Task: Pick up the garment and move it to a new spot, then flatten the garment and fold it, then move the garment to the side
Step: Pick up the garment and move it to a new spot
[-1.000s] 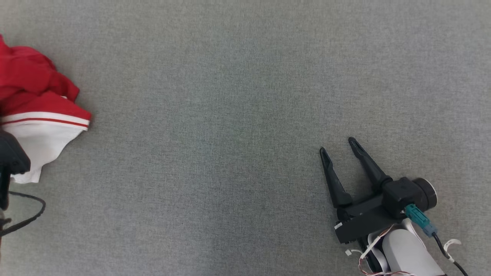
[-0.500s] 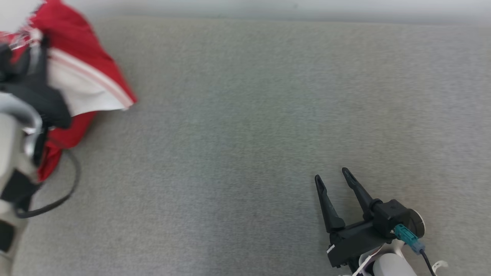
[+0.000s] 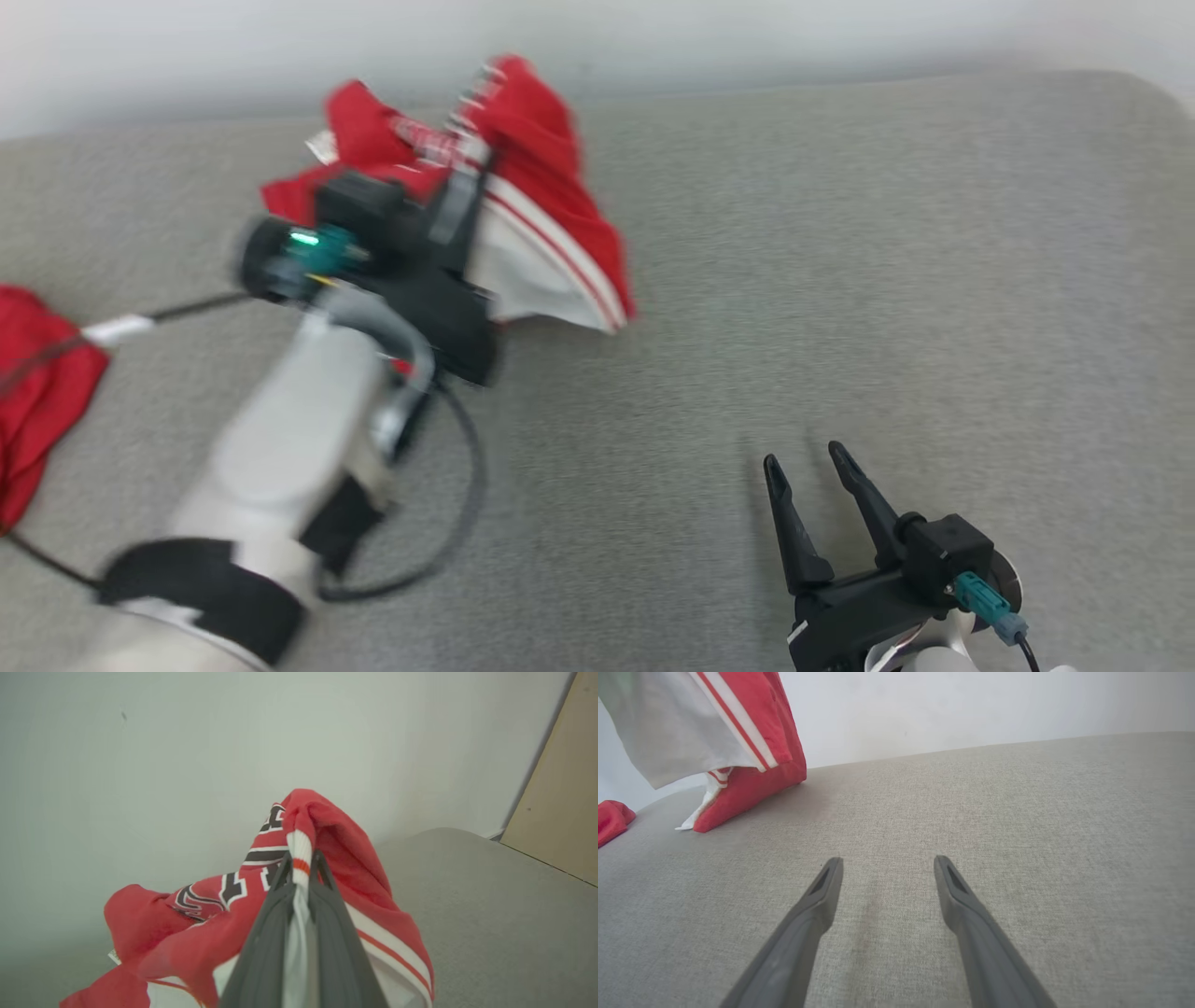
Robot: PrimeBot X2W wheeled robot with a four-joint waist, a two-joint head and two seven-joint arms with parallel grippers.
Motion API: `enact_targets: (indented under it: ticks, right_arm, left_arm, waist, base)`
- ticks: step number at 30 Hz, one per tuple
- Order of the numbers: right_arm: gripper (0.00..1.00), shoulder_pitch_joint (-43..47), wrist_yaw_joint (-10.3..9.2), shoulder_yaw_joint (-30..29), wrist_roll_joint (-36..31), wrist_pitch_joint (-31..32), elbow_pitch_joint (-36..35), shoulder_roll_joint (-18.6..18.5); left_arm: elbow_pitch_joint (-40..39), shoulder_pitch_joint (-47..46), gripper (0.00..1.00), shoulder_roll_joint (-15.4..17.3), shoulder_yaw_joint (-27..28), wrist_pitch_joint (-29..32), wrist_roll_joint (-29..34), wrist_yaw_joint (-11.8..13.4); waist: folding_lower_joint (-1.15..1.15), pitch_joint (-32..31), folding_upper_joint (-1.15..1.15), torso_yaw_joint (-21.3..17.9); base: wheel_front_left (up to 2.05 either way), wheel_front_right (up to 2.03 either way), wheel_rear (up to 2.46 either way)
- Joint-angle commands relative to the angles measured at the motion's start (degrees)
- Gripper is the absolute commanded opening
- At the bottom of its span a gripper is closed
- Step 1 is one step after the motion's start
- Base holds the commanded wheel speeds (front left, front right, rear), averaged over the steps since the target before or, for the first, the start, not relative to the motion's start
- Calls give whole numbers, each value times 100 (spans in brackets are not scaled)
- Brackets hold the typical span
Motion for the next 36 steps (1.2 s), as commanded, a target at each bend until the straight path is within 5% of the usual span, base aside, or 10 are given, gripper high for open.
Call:
enact_targets:
  ticks: [1,7,13,14,15,16,17,29,36]
  right_arm:
    - [100,64,-14,-3,41,-2,7,46]
    - [100,113,-14,-68,62,-2,65,85]
    - [100,147,-14,-58,80,-2,84,103]
    - [100,143,-14,-57,93,-2,98,107]
    - [100,140,-14,-54,101,-2,99,111]
    - [100,140,-14,-54,101,-2,99,111]
    - [100,131,-14,-62,98,-2,97,111]
    - [100,227,-14,-125,162,-2,9,114]
    - [100,392,-14,-271,43,-2,-65,114]
  left_arm:
    - [-73,157,0,-173,-86,-56,-10,11]
    - [-223,646,0,-695,-353,-56,-61,10]
    - [-355,1192,0,-791,-256,-60,130,142]
    - [-270,1315,21,-780,-210,-59,166,198]
    - [-220,1395,74,-747,-183,-59,252,230]
    - [-220,1395,74,-747,-183,-59,252,230]
    - [-199,1457,100,-722,-112,-59,277,271]
    - [-1478,3216,100,-147,1549,-60,1181,793]
    - [-2214,4390,100,-206,2518,-61,1737,935]
  waist:
    - [0,-122,-1,-272]
    - [0,-177,-1,-542]
    - [0,-198,-1,-652]
    - [0,-213,-1,-668]
    - [0,-229,-1,-679]
    - [0,-229,-1,-679]
    - [0,-235,-1,-680]
    - [0,-514,-1,-524]
    - [0,-715,-1,-423]
  base:
    - [0,0,0]
    - [0,0,0]
    - [0,0,0]
    - [0,0,0]
    - [0,0,0]
    - [0,0,0]
    - [0,0,0]
    - [0,0,0]
    - [0,0,0]
